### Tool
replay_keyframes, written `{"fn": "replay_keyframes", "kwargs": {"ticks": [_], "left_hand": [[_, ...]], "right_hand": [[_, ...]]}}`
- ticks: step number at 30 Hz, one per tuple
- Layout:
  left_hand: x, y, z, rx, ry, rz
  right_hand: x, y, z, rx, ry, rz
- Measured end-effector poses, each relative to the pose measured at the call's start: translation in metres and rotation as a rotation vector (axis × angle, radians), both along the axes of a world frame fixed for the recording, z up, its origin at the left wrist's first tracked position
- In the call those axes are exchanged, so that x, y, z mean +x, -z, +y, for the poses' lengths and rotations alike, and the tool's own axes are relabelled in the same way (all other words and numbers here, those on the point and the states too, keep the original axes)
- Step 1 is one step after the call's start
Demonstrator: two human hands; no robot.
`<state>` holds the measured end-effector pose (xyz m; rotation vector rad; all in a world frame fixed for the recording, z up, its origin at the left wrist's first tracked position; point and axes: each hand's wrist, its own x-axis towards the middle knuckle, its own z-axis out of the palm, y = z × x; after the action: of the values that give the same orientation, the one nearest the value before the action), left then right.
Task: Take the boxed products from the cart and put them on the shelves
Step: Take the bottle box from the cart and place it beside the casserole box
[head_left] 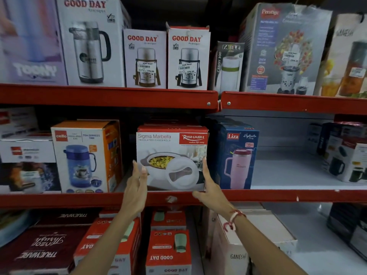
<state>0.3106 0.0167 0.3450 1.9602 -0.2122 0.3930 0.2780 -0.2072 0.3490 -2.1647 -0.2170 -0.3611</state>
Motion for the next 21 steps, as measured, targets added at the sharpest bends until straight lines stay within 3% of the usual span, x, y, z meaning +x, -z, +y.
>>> {"fn": "replay_keyframes", "kwargs": {"ticks": [3,4,6,9,12,15,21], "left_hand": [[-0.012,0.001,-0.022,-0.023,-0.259,-0.299],[-0.018,-0.002,-0.033,-0.045,-0.252,-0.414],[-0.028,-0.009,-0.064,-0.046,-0.043,-0.48],[-0.039,-0.015,-0.118,-0.007,0.366,-0.21],[-0.033,-0.01,-0.164,0.068,0.595,0.134],[-0.022,-0.011,-0.187,0.12,0.625,0.283],[-0.031,-0.017,-0.198,0.145,0.602,0.289]], "right_hand": [[-0.006,0.0,-0.009,0.119,0.116,-0.138],[-0.008,0.0,-0.016,0.191,0.218,-0.218],[-0.011,-0.001,-0.037,0.3,0.436,-0.355],[-0.008,-0.002,-0.074,0.328,0.647,-0.321],[-0.005,0.0,-0.103,0.281,0.531,-0.132],[-0.006,0.005,-0.113,0.301,0.321,-0.049],[-0.014,0.008,-0.128,0.038,0.344,0.014]]}}
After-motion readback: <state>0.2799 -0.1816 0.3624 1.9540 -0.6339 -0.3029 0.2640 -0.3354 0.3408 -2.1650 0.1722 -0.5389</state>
